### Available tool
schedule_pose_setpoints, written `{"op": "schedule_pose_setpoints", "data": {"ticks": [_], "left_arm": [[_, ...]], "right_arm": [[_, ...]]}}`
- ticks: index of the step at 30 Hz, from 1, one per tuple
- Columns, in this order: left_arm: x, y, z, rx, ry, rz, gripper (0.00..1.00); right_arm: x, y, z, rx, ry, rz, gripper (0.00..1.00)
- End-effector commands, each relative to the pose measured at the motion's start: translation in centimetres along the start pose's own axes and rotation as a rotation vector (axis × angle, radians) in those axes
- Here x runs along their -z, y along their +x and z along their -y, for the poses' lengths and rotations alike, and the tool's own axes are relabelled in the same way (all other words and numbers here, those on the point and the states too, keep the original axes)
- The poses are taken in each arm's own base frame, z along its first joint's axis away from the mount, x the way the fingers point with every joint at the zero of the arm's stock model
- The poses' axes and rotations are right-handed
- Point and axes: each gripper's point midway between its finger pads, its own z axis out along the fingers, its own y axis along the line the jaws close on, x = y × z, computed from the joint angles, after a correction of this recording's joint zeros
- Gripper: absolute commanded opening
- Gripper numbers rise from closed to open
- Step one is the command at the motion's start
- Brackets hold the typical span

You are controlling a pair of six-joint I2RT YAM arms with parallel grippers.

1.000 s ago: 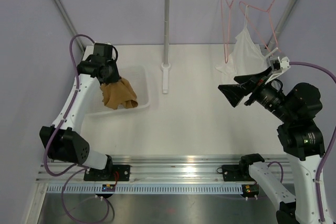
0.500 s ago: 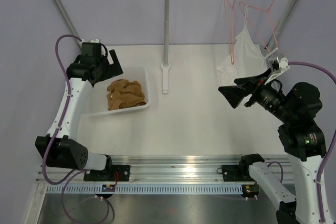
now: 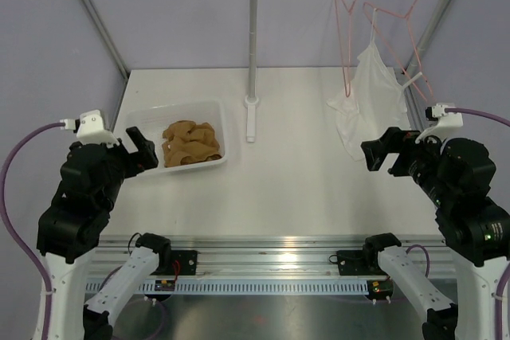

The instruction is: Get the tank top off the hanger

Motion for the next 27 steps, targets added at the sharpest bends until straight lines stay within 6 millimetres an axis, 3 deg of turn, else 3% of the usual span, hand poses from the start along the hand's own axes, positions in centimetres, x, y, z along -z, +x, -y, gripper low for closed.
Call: {"op": "schedule_pose_setpoints", "data": {"ticks": [1,5,10,14,27], "left_arm": [[0.2,4.2,-3.1,-0.084,-0.112,-0.078,0.99],[2.0,4.8,-3.6,-0.086,-0.051,0.01,0.99],[2.0,6.6,-3.7,-0.078,-0.007,0.032,0.99],[2.1,6.4,-3.6,-0.072,-0.006,0.04,0.99],[2.7,5.9,-3.5,-0.069,0.01,0.05,0.99]], "right_arm": [[1.8,-0.1,3.2,0.057,0.169,0.042,1.0],[1.8,0.6,4.0,0.062,0.202,0.058,1.0],[1.7,2.0,4.5,0.066,0.209,0.048,0.99],[1.3,2.8,4.6,0.055,0.211,0.028,0.99],[0.9,2.6,4.3,0.053,0.189,0.051,1.0]]}}
